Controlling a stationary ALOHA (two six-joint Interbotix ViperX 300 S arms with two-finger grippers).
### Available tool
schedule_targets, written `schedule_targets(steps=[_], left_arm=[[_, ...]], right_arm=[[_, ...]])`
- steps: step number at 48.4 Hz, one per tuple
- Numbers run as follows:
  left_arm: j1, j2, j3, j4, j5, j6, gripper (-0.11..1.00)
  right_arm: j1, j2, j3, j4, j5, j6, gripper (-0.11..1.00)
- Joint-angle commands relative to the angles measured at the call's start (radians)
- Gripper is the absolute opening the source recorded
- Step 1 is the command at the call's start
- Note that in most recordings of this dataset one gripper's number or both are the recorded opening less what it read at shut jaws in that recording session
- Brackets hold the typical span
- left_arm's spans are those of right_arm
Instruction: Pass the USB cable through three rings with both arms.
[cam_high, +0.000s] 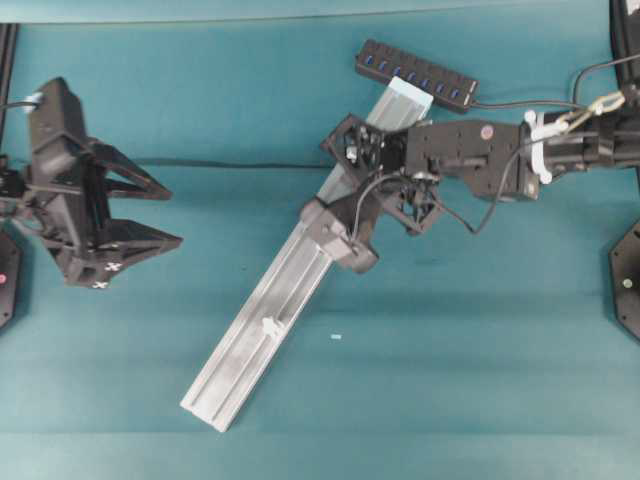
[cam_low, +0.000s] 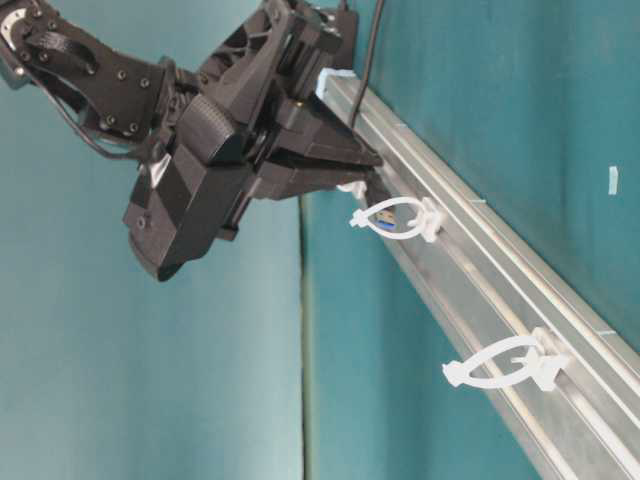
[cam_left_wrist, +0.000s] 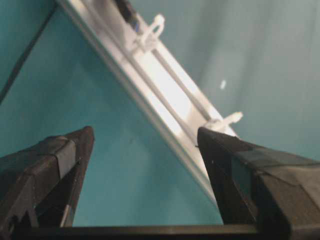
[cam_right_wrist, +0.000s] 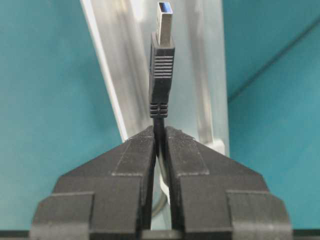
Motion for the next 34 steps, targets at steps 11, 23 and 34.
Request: schedule_targets(steps=[11, 23, 34], left_arm=[[-0.002, -0.060, -0.006, 0.003, -0.005, 0.000, 0.90], [-0.003, -0.060, -0.008, 0.005, -0.005, 0.000, 0.90], [-0.002, -0.055, -0.006, 0.003, -0.005, -0.002, 0.90]], right_arm=[[0.038, 0.003, 0.008, 0.006, 0.012, -0.005, 0.08], [0.064, 0.003, 0.002, 0.006, 0.012, -0.002, 0.08], [0.080, 0.003, -0.012, 0.032, -0.005, 0.008, 0.08]])
